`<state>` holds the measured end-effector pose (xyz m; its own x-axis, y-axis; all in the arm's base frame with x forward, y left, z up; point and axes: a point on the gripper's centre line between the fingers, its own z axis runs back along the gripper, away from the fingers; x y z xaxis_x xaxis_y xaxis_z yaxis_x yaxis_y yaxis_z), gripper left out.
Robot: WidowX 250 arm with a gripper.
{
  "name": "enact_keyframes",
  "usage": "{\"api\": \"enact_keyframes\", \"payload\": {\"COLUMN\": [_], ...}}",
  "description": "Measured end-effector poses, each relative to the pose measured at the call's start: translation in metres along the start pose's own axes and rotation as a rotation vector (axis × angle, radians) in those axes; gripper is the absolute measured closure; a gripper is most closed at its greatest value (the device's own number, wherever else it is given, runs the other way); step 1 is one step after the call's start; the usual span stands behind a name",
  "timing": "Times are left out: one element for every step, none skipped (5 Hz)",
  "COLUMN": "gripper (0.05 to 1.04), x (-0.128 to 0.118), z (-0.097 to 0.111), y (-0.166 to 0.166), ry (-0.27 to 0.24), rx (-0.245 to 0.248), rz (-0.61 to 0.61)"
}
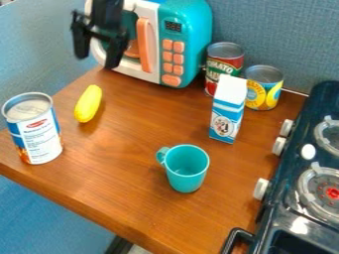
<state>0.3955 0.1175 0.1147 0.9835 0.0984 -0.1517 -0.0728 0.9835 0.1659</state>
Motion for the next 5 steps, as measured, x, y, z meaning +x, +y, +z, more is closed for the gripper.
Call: {"api": "enact_keyframes", "payload": {"gripper": [0.079,0.079,0.079,0.079,0.081], "x": [-0.012,-0.034,-0.050,-0.059,-0.060], "z": [0.036,0.067,0.066,0.074,0.087], "y": [-0.025,-0.064,-0.114,-0.164,-0.198], "ry": [-0.094,-0.164,-0.158,-0.181,-0.229], "rx": [-0.042,-0.117,-0.120,-0.066,-0.105], "rz": [0.010,-0.033,-0.054,-0.080,-0.076]}}
